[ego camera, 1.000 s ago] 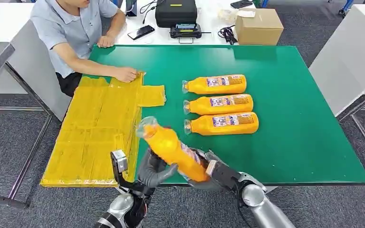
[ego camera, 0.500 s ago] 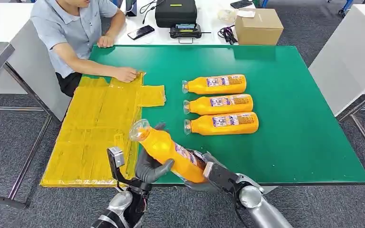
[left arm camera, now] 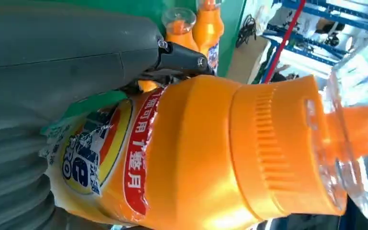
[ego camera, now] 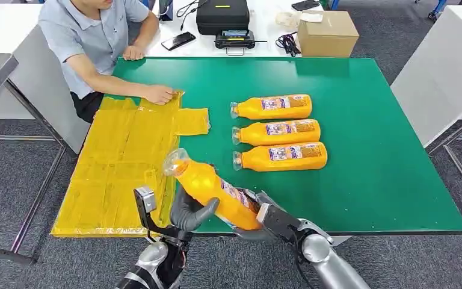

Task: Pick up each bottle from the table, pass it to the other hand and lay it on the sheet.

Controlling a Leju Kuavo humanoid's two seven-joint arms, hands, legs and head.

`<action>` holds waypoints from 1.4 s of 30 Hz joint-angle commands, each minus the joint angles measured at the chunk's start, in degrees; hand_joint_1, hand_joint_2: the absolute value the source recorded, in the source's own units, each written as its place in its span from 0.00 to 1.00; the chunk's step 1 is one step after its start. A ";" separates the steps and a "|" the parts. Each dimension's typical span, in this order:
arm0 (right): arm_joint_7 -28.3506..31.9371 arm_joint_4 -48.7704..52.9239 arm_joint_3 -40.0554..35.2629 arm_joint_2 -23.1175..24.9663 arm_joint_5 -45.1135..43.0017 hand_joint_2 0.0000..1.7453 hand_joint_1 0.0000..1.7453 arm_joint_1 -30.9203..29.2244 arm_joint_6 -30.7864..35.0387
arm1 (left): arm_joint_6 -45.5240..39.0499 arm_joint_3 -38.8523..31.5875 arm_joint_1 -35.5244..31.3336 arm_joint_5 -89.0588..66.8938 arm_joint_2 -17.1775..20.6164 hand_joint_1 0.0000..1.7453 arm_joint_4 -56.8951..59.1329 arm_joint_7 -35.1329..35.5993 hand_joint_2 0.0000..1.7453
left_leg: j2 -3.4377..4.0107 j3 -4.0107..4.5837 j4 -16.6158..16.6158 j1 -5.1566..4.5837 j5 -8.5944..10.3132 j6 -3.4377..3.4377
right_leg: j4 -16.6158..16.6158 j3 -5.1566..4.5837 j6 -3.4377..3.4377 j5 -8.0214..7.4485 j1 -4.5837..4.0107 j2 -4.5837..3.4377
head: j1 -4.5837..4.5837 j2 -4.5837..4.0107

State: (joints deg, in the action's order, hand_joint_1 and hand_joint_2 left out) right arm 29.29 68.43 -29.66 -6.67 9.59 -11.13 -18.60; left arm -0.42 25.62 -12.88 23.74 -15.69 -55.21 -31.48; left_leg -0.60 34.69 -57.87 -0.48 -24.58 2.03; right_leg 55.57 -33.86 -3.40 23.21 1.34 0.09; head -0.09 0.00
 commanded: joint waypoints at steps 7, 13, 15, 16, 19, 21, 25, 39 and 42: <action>-1.23 -4.71 2.18 2.05 5.68 1.00 0.00 -0.32 8.70 | -5.17 0.07 -0.23 -3.08 1.70 1.00 -1.08 3.77 1.00 | 0.09 -0.22 0.02 0.09 -0.09 -0.12 | -0.07 0.21 0.14 0.05 -0.10 -0.06 | 0.00 0.00; -1.80 -3.50 4.38 2.34 7.55 1.00 0.00 1.76 12.37 | -17.78 1.69 -2.52 -12.32 2.82 1.00 0.18 3.52 1.00 | -0.01 -0.17 0.01 0.09 -0.07 -0.12 | -0.04 0.18 0.15 0.06 -0.10 0.04 | 0.00 0.00; -1.80 -3.50 4.38 2.34 7.55 1.00 0.00 1.76 12.37 | -17.78 1.69 -2.52 -12.32 2.82 1.00 0.18 3.52 1.00 | 0.07 -0.20 0.00 0.08 -0.08 -0.14 | -0.02 0.18 0.17 0.06 -0.09 -0.03 | 0.02 0.00; -1.80 -3.50 4.38 2.34 7.55 1.00 0.00 1.76 12.37 | -17.78 1.69 -2.52 -12.32 2.82 1.00 0.18 3.52 1.00 | 0.04 -0.17 0.01 0.06 -0.06 -0.12 | -0.02 0.15 0.14 0.05 -0.07 -0.01 | 0.00 0.00; -1.74 -3.01 5.47 2.83 9.30 1.00 0.00 2.37 14.18 | -28.34 2.71 -3.25 -22.05 3.17 1.00 0.31 1.48 1.00 | 0.06 -0.17 0.00 0.07 -0.06 -0.11 | -0.03 0.15 0.14 0.05 -0.07 -0.02 | 0.00 0.00; -0.91 -2.41 6.34 3.07 12.31 1.00 0.00 2.77 16.95 | -33.41 2.00 -3.23 -29.75 3.90 1.00 -2.45 1.19 1.00 | 0.05 -0.29 -0.02 0.14 -0.12 -0.18 | -0.02 0.28 0.22 0.10 -0.15 0.00 | 0.02 0.00; -0.16 -0.17 9.21 4.77 15.78 1.00 0.00 2.91 20.32 | -39.58 -10.17 0.23 -65.47 1.31 1.00 -12.49 4.05 1.00 | 0.12 -0.09 -0.01 0.04 -0.05 -0.10 | 0.03 0.02 0.12 0.03 -0.04 -0.09 | 0.02 0.00; 1.02 -0.38 9.83 5.72 15.23 1.00 0.00 3.07 18.99 | -39.58 -23.16 2.39 -95.99 -4.31 1.00 -25.64 1.33 1.00 | 0.23 -0.22 -0.06 0.11 -0.14 -0.14 | 0.01 0.17 0.18 0.08 -0.11 -0.17 | 0.02 0.00; 1.02 -0.38 9.83 5.72 15.23 1.00 0.00 3.07 18.99 | -39.58 -23.16 2.39 -95.99 -4.31 1.00 -25.64 1.33 1.00 | 0.11 -0.15 -0.01 0.07 -0.07 -0.10 | 0.00 0.11 0.13 0.05 -0.07 -0.07 | 0.00 0.00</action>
State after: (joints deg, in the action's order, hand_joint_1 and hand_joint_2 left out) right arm 30.23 69.05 -20.87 -1.49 24.87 -7.01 0.66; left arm -40.17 6.95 -10.07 -71.93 -18.93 -78.24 -30.05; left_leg -0.57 34.67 -57.87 -0.48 -24.57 2.04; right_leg 55.58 -33.87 -3.40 23.21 1.34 0.07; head -0.09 0.00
